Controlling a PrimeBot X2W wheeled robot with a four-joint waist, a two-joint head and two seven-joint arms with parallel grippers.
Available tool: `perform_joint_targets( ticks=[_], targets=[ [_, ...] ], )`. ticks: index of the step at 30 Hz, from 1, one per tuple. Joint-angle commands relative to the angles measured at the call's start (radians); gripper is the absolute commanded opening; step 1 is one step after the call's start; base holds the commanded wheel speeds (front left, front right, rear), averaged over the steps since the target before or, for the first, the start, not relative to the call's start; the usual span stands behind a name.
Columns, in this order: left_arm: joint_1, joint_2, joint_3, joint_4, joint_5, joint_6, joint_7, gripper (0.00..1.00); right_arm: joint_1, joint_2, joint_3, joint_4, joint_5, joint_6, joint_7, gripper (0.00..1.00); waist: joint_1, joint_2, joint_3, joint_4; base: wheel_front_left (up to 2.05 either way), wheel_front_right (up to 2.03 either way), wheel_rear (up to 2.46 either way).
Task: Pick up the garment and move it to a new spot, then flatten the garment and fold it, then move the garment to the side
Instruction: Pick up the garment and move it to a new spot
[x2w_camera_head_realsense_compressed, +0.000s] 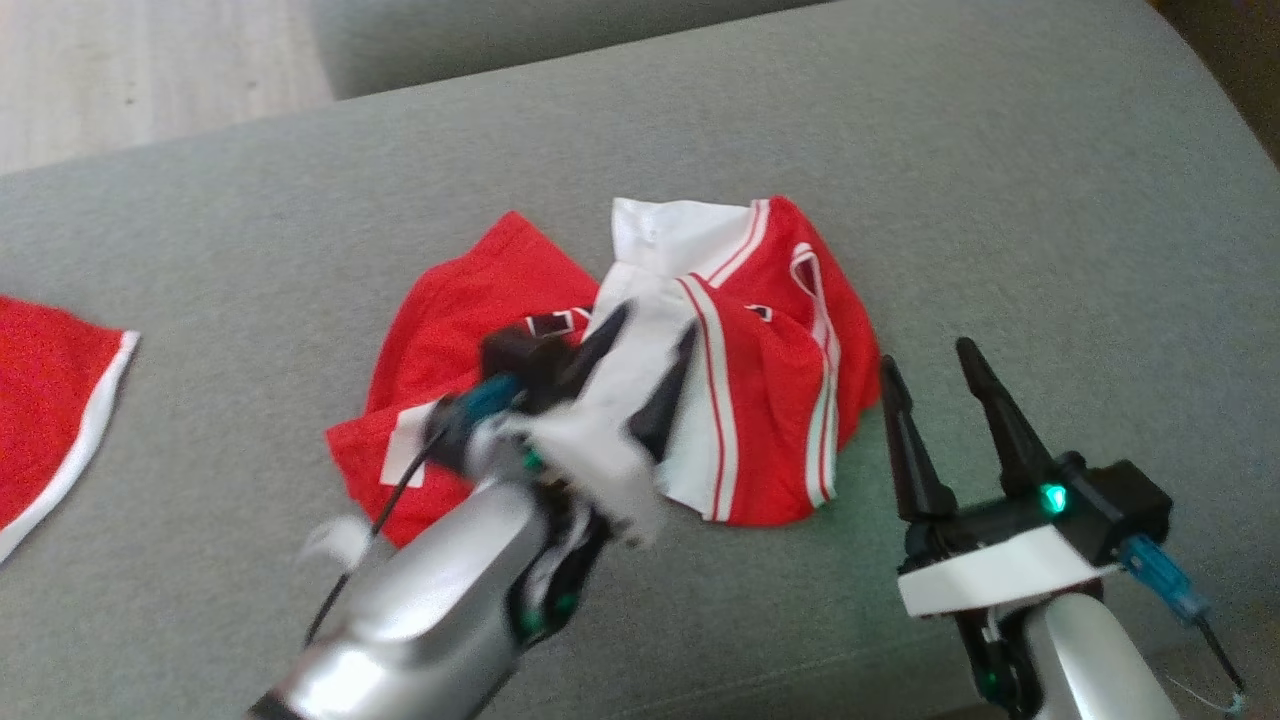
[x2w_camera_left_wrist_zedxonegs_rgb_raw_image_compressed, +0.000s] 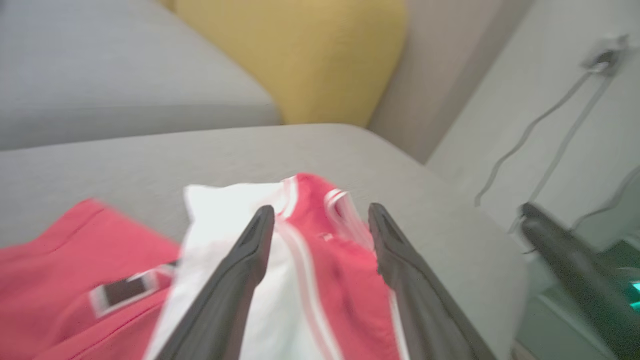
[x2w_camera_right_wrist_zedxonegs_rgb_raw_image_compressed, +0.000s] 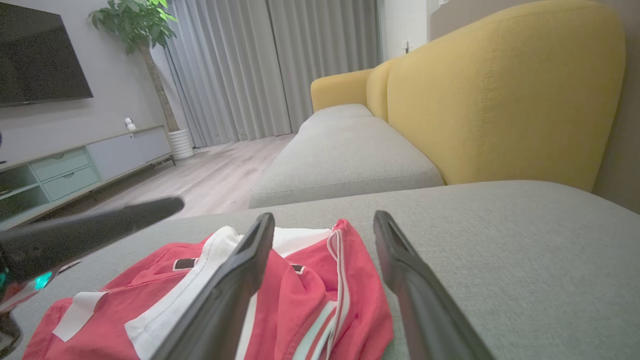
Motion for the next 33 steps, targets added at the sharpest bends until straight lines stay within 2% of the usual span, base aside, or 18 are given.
perform_joint_targets(
  ticks=[1,8,13,22,23,28,33],
  targets=[
    [-0.002,0.031,0.047,-0.028,0.015,0.017,-0.016,1.00,0.009,0.004,0.009,-0.035,-0.011,-0.001,-0.004,1.00,0.0000,0.0000,-0.015,0.026,0.00,0.00,0.00],
    [0.159,0.112,0.171,-0.118,0.113,0.096,-0.031,1.00,0.056,0.004,-0.034,-0.044,-0.053,-0.001,-0.004,1.00,0.0000,0.0000,-0.038,0.092,0.00,0.00,0.00],
    [0.306,0.138,0.306,-0.218,0.221,0.104,-0.031,1.00,0.076,0.004,-0.044,-0.046,-0.078,-0.001,-0.004,1.00,0.0000,0.0000,-0.052,0.125,0.00,0.00,0.00],
    [0.534,0.127,0.530,-0.286,0.363,0.057,-0.031,1.00,0.101,0.004,-0.064,-0.038,-0.101,-0.001,-0.004,1.00,0.0000,0.0000,-0.085,0.184,0.00,0.00,0.00],
    [0.534,0.127,0.530,-0.286,0.363,0.057,-0.031,1.00,0.101,0.004,-0.064,-0.038,-0.101,-0.001,-0.004,1.00,0.0000,0.0000,-0.085,0.184,0.00,0.00,0.00],
    [0.643,0.095,0.649,-0.299,0.438,0.028,-0.031,1.00,0.121,0.004,-0.068,-0.032,-0.102,-0.001,-0.004,1.00,0.0000,0.0000,-0.104,0.208,0.00,0.00,0.00],
    [0.706,0.042,0.771,-0.309,0.505,-0.024,-0.031,1.00,0.136,0.004,-0.071,-0.024,-0.103,-0.001,-0.004,1.00,0.0000,0.0000,-0.123,0.225,0.00,0.00,0.00]
  ],
)
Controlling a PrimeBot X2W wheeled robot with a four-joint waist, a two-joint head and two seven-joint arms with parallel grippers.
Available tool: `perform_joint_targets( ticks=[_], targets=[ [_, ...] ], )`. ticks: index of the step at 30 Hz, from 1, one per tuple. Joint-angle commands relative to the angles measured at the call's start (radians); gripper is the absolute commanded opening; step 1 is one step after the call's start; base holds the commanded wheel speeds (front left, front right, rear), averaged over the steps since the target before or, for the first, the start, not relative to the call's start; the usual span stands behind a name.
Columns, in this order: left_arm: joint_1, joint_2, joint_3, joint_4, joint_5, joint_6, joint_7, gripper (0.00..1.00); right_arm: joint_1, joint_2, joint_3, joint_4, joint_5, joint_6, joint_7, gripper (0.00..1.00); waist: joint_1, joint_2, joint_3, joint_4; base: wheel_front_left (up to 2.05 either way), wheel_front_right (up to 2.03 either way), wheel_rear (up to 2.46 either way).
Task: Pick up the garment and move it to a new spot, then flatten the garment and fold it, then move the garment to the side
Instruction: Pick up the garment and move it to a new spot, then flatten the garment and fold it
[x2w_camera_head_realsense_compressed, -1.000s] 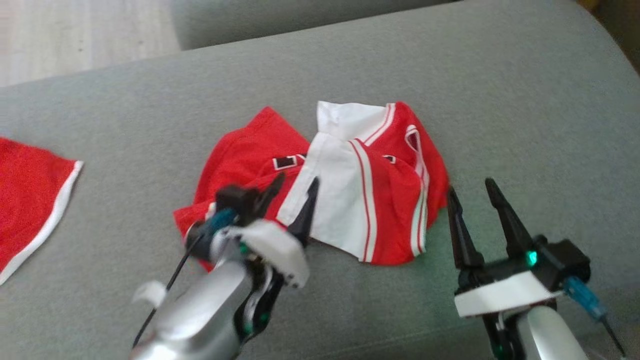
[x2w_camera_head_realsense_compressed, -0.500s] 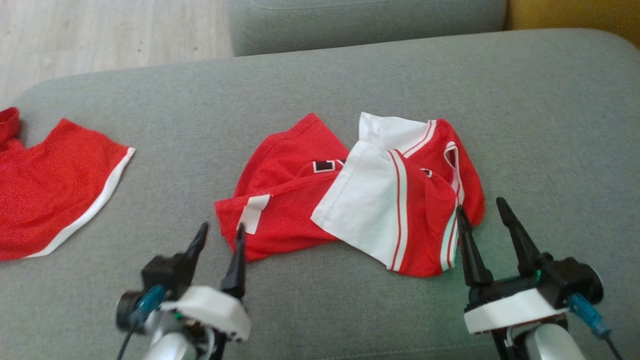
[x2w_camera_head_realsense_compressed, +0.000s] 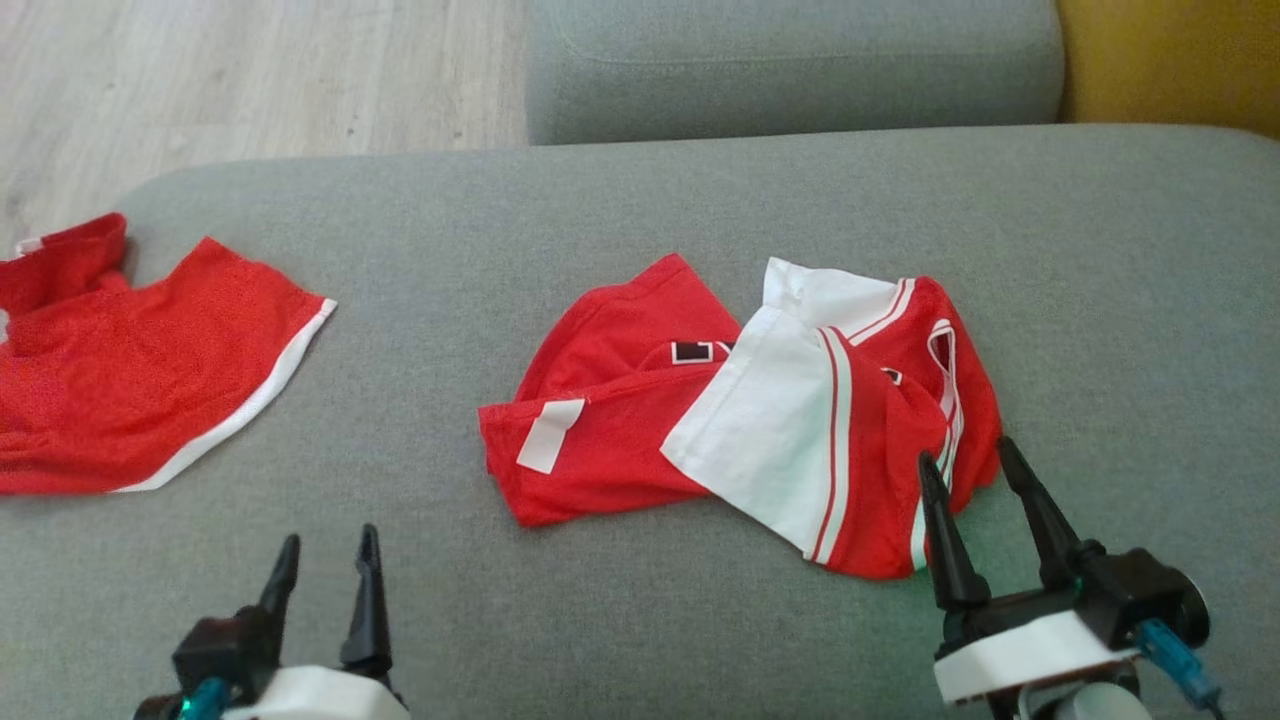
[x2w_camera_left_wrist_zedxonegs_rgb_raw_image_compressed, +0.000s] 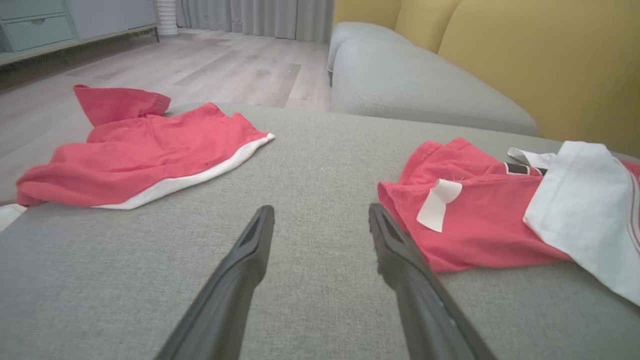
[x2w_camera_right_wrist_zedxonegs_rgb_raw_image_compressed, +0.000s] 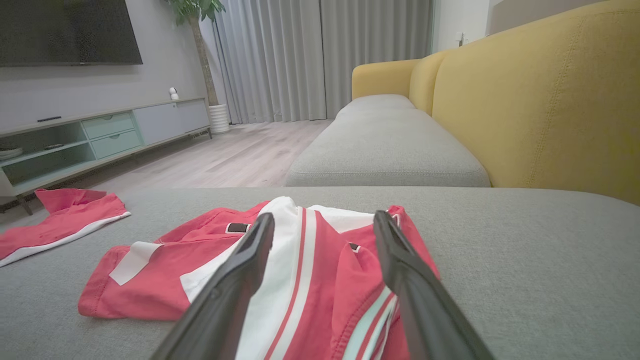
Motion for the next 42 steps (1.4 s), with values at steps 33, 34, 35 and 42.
perform_joint_targets(
  ticks=[33,34,35,42],
  targets=[
    [-0.481,-0.097,0.058,0.404,-0.038,-0.166,0.238,1.00,-0.095,-0.003,0.054,-0.026,0.012,-0.001,-0.004,1.00,0.0000,-0.0001,0.123,-0.110,0.00,0.00,0.00],
    [-0.481,-0.097,0.058,0.404,-0.038,-0.166,0.238,1.00,-0.095,-0.003,0.054,-0.026,0.012,-0.001,-0.004,1.00,0.0000,-0.0001,0.123,-0.110,0.00,0.00,0.00],
    [-0.486,-0.093,0.057,0.407,-0.037,-0.169,0.239,1.00,-0.096,-0.003,0.053,-0.026,0.012,-0.001,-0.004,1.00,0.0000,-0.0001,0.125,-0.111,0.00,0.00,0.00],
    [-0.497,-0.078,0.014,0.415,-0.029,-0.219,0.234,0.00,-0.103,-0.003,0.045,-0.024,0.013,-0.001,-0.004,1.00,0.0000,-0.0001,0.127,-0.102,0.00,0.00,0.00]
  ],
)
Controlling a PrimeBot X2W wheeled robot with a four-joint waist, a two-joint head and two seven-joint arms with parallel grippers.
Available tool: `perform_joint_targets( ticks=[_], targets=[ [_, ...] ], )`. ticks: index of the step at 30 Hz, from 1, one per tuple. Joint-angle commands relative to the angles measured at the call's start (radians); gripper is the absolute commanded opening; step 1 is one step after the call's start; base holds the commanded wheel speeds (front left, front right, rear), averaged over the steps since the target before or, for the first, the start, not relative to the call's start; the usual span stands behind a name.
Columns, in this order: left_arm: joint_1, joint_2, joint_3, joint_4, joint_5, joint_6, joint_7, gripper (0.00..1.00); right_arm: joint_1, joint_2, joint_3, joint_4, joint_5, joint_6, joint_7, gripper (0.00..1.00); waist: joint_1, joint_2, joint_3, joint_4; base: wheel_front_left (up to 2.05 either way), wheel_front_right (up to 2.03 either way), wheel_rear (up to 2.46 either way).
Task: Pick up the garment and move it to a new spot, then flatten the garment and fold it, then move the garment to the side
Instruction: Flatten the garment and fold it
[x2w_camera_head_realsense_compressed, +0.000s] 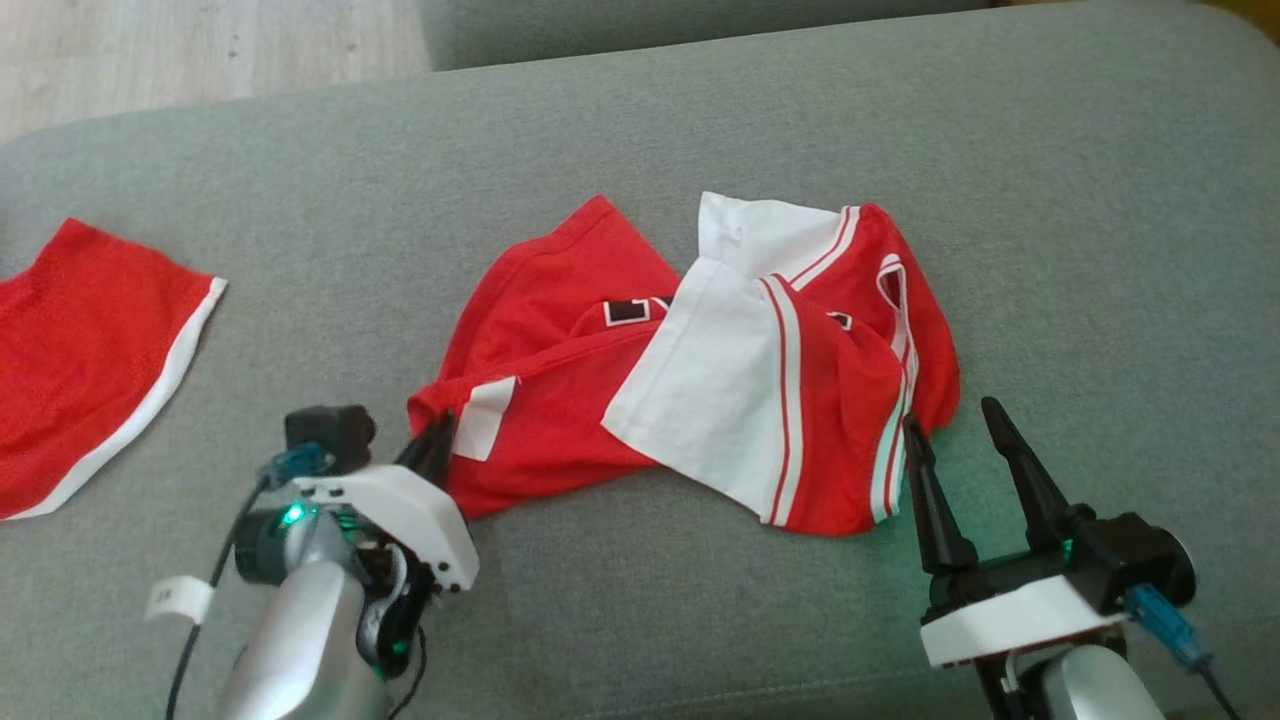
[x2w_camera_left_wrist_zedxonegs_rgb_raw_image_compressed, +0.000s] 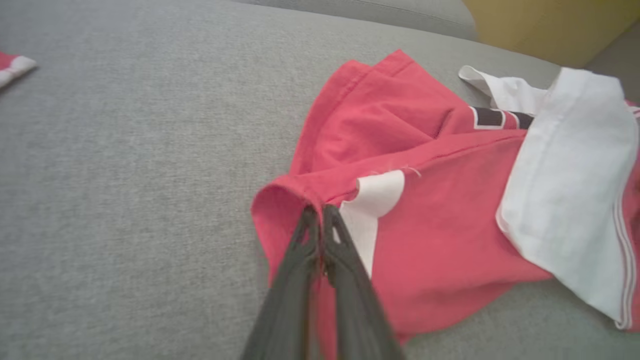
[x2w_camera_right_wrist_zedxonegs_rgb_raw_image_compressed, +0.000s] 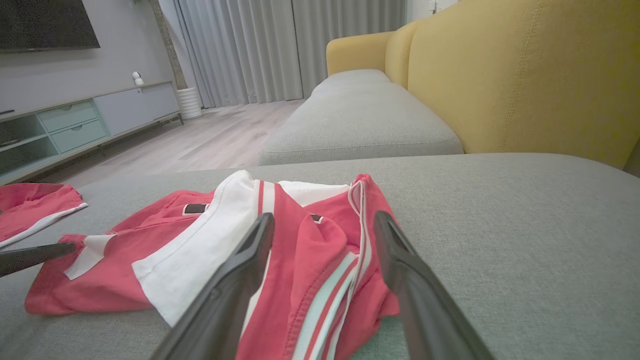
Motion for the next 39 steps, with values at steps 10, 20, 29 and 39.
perform_joint_targets(
  ticks=[10,20,29,39],
  targets=[
    [0.015,0.036,-0.026,-0.140,0.001,-0.039,-0.054,0.00,-0.030,-0.004,0.017,-0.026,0.011,-0.001,-0.004,1.00,-0.0001,0.0000,-0.033,0.037,0.00,0.00,0.00],
    [0.381,0.151,-0.036,-0.543,-0.058,-0.037,0.084,0.00,0.009,-0.004,-0.004,-0.038,0.019,-0.001,-0.004,1.00,-0.0001,0.0000,-0.046,0.073,0.00,0.00,0.00],
    [0.518,0.137,-0.036,-0.486,-0.083,-0.012,0.032,0.00,0.001,-0.004,0.006,-0.025,0.009,-0.001,-0.004,1.00,-0.0001,0.0000,-0.059,0.086,0.00,0.00,0.00],
    [0.539,0.135,0.049,-0.422,-0.089,0.128,0.044,1.00,0.007,-0.004,0.011,-0.019,0.014,-0.001,-0.004,1.00,-0.0001,0.0000,-0.079,0.066,0.00,0.00,0.00]
  ],
)
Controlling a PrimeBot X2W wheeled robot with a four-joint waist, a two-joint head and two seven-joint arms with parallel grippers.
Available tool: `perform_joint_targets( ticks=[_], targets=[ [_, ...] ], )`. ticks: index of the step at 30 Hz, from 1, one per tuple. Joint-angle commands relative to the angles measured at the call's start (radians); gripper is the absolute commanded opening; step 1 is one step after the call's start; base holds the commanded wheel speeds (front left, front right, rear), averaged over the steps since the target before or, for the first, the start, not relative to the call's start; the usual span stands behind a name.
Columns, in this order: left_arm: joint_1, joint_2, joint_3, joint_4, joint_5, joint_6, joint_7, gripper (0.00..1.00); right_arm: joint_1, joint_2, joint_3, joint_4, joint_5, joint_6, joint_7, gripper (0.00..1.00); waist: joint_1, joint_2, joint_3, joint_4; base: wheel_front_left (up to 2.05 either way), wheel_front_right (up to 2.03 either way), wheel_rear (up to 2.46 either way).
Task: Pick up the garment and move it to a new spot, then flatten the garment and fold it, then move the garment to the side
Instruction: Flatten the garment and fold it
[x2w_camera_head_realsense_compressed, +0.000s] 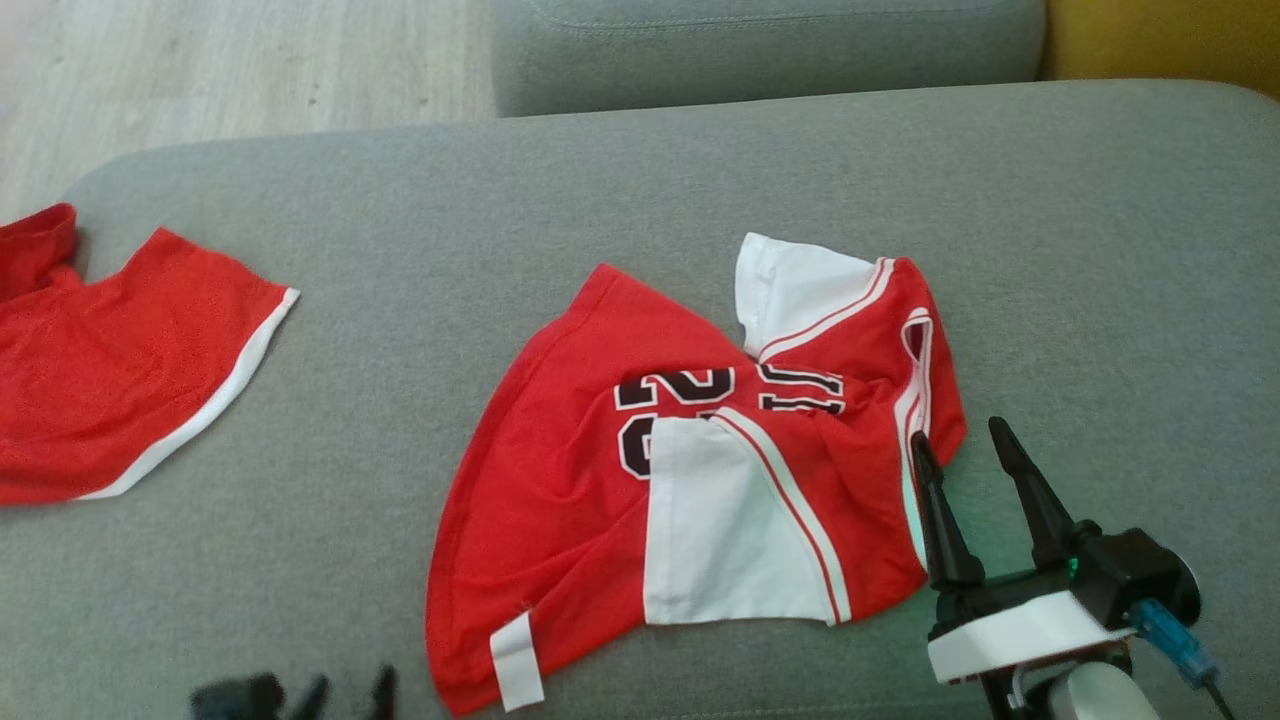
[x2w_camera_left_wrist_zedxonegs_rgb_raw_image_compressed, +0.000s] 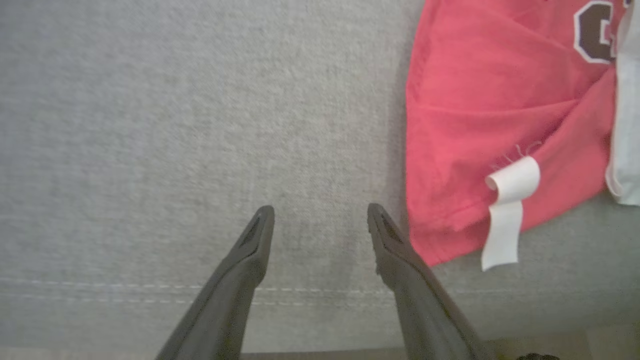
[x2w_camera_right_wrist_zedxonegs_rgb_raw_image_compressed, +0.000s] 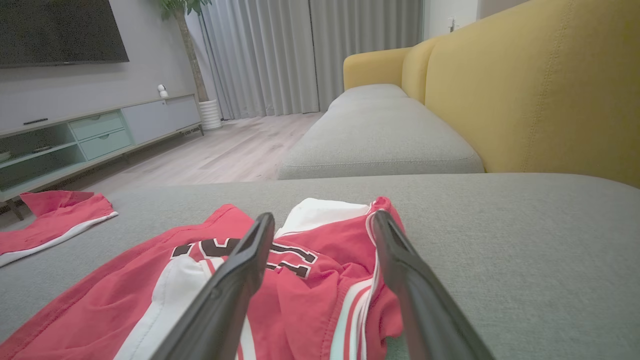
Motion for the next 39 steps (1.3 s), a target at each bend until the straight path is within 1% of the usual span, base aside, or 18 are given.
perform_joint_targets(
  ticks=[1,3,6,7,8,11,15,19,24,31,32,33,34,36,38,39],
  targets=[
    [-0.030,0.015,0.045,-0.046,0.013,0.016,0.000,1.00,-0.018,-0.004,0.025,-0.029,0.006,-0.001,-0.004,1.00,0.0000,-0.0001,-0.003,-0.008,0.00,0.00,0.00],
    [-0.046,0.020,0.063,-0.099,0.017,0.037,-0.005,1.00,-0.017,-0.004,0.024,-0.031,0.008,-0.001,-0.004,1.00,0.0000,-0.0001,-0.003,-0.014,0.00,0.00,0.00],
    [-0.104,0.021,0.044,-0.174,0.028,0.028,0.009,1.00,-0.020,-0.004,0.031,-0.032,0.008,-0.001,-0.004,1.00,0.0000,-0.0001,0.002,-0.030,0.00,0.00,0.00],
    [-0.133,0.018,0.030,-0.189,0.032,0.020,0.018,1.00,-0.022,-0.004,0.032,-0.032,0.009,-0.001,-0.004,1.00,0.0000,-0.0001,0.006,-0.036,0.00,0.00,0.00],
    [-0.203,0.013,-0.011,-0.196,0.054,0.001,0.043,1.00,-0.031,-0.004,0.038,-0.033,0.010,-0.001,-0.004,1.00,0.0000,-0.0001,0.016,-0.052,0.00,0.00,0.00],
    [-0.339,-0.024,-0.078,-0.169,0.080,-0.034,0.063,1.00,-0.051,-0.004,0.052,-0.036,0.012,-0.001,-0.004,1.00,0.0000,-0.0001,0.043,-0.082,0.00,0.00,0.00],
    [-0.528,-0.080,-0.153,-0.051,0.116,-0.072,0.076,1.00,-0.077,-0.004,0.070,-0.037,0.016,-0.001,-0.004,1.00,0.0000,-0.0001,0.083,-0.130,0.00,0.00,0.00],
    [-0.674,-0.099,-0.202,0.110,0.151,-0.100,0.094,1.00,-0.097,-0.004,0.080,-0.036,0.026,-0.001,-0.004,1.00,0.0000,-0.0001,0.112,-0.186,0.00,0.00,0.00],
    [-0.787,-0.087,-0.243,0.299,0.169,-0.143,0.168,1.00,-0.102,-0.004,0.084,-0.034,0.032,-0.001,-0.004,1.00,0.0000,-0.0001,0.126,-0.240,0.00,0.00,0.00],
    [-0.882,-0.059,-0.277,0.448,0.160,-0.179,0.240,1.00,-0.097,-0.004,0.083,-0.031,0.035,-0.001,-0.004,1.00,0.0000,-0.0001,0.121,-0.272,0.00,0.00,0.00],
    [-0.889,-0.059,-0.284,0.465,0.154,-0.184,0.251,0.91,-0.096,-0.004,0.083,-0.030,0.035,-0.001,-0.004,1.00,0.0000,-0.0001,0.119,-0.273,0.00,0.00,0.00],
    [-0.895,-0.059,-0.292,0.479,0.149,-0.187,0.259,0.35,-0.095,-0.004,0.083,-0.029,0.035,-0.001,-0.004,1.00,0.0000,-0.0001,0.116,-0.273,0.00,0.00,0.00],
    [-0.899,-0.060,-0.304,0.495,0.144,-0.191,0.270,0.00,-0.094,-0.004,0.082,-0.028,0.035,-0.001,-0.004,1.00,0.0000,-0.0001,0.114,-0.273,0.00,0.00,0.00],
    [-0.904,-0.063,-0.330,0.517,0.119,-0.197,0.289,0.00,-0.093,-0.004,0.083,-0.026,0.035,-0.001,-0.004,1.00,0.0000,-0.0001,0.107,-0.271,0.00,0.00,0.00],
    [-0.923,-0.057,-0.322,0.518,0.102,-0.198,0.252,0.00,-0.095,-0.004,0.086,-0.027,0.036,-0.001,-0.004,1.00,0.0000,-0.0001,0.105,-0.270,0.00,0.00,0.00],
    [-0.935,-0.052,-0.307,0.521,0.099,-0.188,0.222,0.00,-0.097,-0.004,0.087,-0.027,0.035,-0.001,-0.004,1.00,0.0000,-0.0001,0.104,-0.268,0.00,0.00,0.00]
  ],
)
